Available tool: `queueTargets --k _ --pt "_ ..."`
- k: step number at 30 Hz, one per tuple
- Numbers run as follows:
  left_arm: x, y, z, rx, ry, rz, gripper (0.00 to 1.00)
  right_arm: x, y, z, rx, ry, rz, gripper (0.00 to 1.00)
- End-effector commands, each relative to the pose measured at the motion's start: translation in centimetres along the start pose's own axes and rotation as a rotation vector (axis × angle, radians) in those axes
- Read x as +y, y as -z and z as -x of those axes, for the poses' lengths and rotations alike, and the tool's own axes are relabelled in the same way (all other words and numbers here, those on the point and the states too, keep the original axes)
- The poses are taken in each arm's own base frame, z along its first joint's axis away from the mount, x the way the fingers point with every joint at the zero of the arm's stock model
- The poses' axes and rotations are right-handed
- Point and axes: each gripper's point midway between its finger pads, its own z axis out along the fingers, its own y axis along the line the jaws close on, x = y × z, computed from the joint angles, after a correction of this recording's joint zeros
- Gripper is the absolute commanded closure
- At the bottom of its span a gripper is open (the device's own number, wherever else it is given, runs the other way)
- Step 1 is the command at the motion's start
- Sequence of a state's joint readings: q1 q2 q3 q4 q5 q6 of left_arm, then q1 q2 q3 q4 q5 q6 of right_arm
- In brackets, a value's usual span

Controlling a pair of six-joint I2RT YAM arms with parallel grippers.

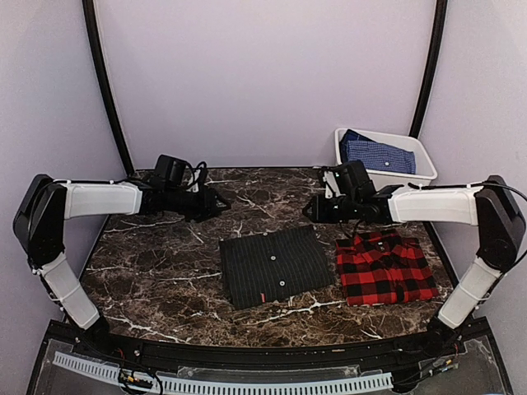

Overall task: Fold and stack the long sleeve shirts
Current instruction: Smooth out the square-folded shirt at the center of the board.

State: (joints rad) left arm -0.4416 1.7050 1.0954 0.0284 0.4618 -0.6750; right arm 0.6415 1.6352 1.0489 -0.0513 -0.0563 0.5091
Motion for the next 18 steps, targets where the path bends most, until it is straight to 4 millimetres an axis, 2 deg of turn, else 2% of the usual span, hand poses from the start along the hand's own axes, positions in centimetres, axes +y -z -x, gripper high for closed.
queueTargets --k 1,4,8,9,10,11,12,13,14,15,16,18 --pt "-3.3 -0.1 -6.1 0.131 -0.025 -0.043 0.61 2.4 -1.0 -3.2 0.079 0.043 0.066 0.75" --pt "-5.2 -1.5 -8.7 0.186 -0.028 -0.084 0.67 3.5 -2.6 -4.4 0.122 0.055 0.096 0.79" --pt "-5.3 -4.1 -10.4 0.241 -0.013 -0.108 0.75 3.8 -4.9 -5.1 0.155 0.054 0.109 0.81" --pt "-4.4 -5.1 -10.9 0.256 -0.004 -0.092 0.77 3.7 -5.6 -5.2 0.163 0.054 0.103 0.81" --pt "-4.4 -5.6 -10.7 0.253 -0.012 -0.089 0.78 3.5 -6.3 -5.2 0.167 0.056 0.092 0.81" --pt "-3.3 -6.5 -11.0 0.265 -0.007 -0.061 0.78 3.1 -7.0 -5.2 0.173 0.058 0.074 0.81" --pt "-3.1 -7.1 -10.2 0.248 -0.023 -0.048 0.79 2.4 -8.0 -5.5 0.185 0.054 0.055 0.81" --pt "-1.7 -8.0 -10.7 0.268 -0.012 -0.014 0.79 2.0 -8.6 -5.5 0.192 0.043 0.046 0.81" --pt "-1.3 -8.4 -9.8 0.254 -0.010 -0.007 0.80 1.5 -9.2 -5.4 0.200 0.030 0.039 0.81" --pt "0.0 -9.2 -10.2 0.273 0.008 0.023 0.81 1.2 -9.6 -5.3 0.203 0.019 0.035 0.80" --pt "0.8 -9.4 -9.3 0.259 0.020 0.038 0.82 0.9 -9.8 -5.1 0.207 0.010 0.030 0.77" --pt "2.8 -9.9 -8.9 0.255 0.050 0.076 0.82 0.9 -9.7 -4.5 0.208 0.002 0.023 0.73"
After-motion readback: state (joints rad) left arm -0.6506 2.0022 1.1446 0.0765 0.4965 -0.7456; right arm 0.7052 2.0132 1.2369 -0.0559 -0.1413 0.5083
